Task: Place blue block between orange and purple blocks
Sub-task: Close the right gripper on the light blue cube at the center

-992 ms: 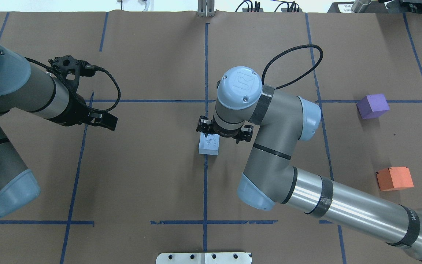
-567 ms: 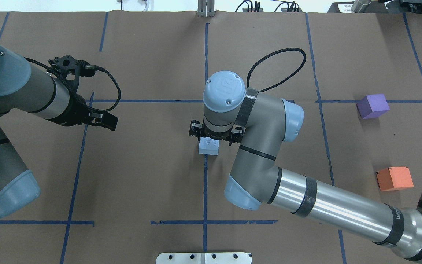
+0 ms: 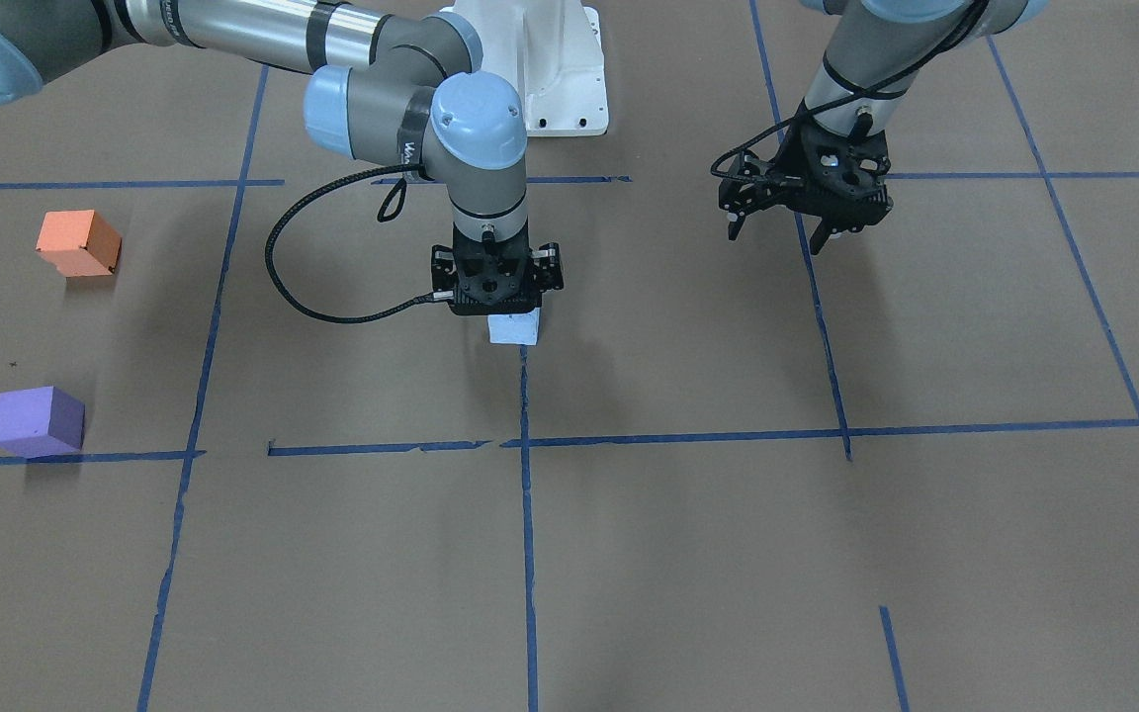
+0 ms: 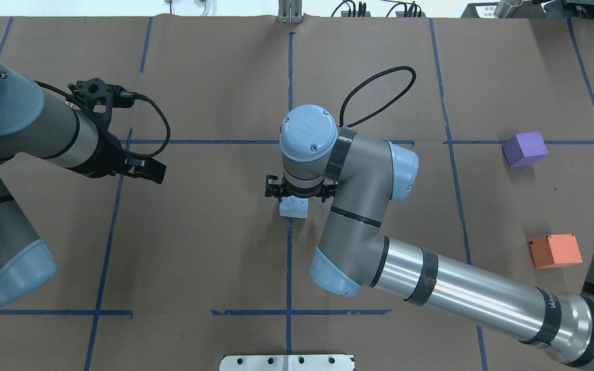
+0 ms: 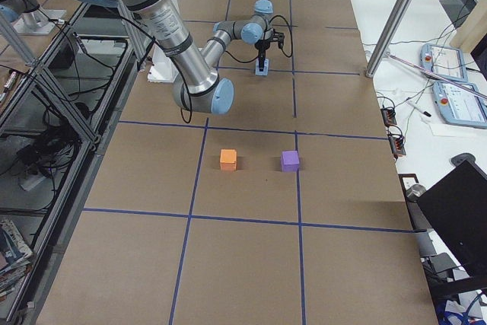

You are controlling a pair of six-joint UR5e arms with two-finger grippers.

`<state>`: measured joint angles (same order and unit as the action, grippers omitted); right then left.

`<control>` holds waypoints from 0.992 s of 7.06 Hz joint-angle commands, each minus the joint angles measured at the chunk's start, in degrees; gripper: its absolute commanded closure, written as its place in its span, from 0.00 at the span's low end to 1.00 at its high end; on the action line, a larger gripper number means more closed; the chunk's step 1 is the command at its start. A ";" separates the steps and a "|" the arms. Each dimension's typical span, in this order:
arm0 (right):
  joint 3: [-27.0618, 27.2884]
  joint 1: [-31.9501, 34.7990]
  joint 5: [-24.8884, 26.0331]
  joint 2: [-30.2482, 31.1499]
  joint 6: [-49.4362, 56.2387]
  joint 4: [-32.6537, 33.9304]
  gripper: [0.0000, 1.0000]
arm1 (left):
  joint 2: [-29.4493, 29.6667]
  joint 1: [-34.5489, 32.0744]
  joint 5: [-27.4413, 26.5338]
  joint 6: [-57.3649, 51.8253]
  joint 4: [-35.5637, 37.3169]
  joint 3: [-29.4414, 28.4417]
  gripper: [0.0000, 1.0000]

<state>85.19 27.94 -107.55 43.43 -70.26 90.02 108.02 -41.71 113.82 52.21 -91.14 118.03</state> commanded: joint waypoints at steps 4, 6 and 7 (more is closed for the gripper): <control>-1.07 -0.16 0.06 -0.89 -0.06 -0.20 0.01 | 0.09 -0.04 0.00 0.09 0.00 0.27 0.00; -4.04 -0.16 0.32 -1.07 -0.05 -3.85 0.01 | 0.09 -0.04 0.00 0.09 0.00 0.53 0.00; -6.50 -0.16 0.50 -1.24 -0.23 -7.46 0.01 | 0.09 -0.04 0.00 0.09 0.00 0.53 0.00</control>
<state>81.40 27.78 -107.26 42.37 -70.29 86.56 108.10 -41.75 113.82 52.29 -91.14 118.52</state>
